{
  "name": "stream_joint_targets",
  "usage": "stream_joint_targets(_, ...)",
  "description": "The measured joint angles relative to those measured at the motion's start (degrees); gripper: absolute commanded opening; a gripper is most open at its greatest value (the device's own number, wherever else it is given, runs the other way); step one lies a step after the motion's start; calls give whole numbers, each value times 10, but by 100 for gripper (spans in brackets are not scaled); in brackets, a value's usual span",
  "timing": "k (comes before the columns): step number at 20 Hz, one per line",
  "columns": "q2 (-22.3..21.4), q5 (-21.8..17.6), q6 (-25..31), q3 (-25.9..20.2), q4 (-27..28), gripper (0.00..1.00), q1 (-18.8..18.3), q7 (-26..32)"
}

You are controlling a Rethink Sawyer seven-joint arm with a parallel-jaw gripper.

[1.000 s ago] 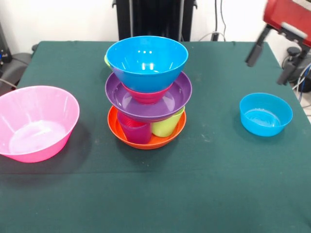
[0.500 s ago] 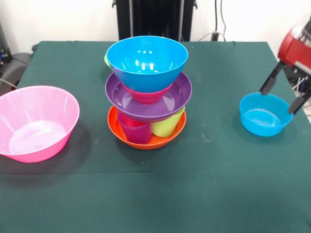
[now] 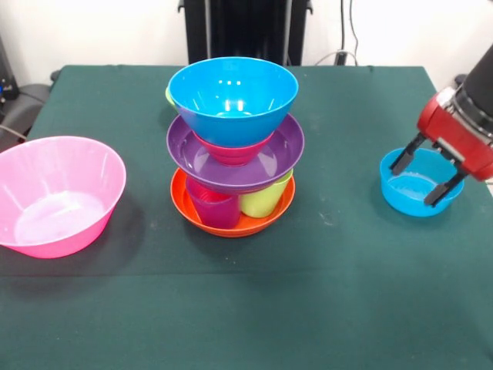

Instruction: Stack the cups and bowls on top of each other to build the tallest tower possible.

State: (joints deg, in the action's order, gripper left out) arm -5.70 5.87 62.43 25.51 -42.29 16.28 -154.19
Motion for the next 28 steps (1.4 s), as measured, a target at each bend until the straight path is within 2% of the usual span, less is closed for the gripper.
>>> stream_joint_targets(7, 30, 14, -8, 1, 7, 100, 2, -8)
stream_joint_targets(16, 63, 56, -9, 2, 33, 100, 16, -16)
stream_joint_targets(20, 72, 84, -9, 10, 36, 100, 32, -46)
stream_joint_targets(28, 76, 111, -9, 35, 36, 100, 54, -116)
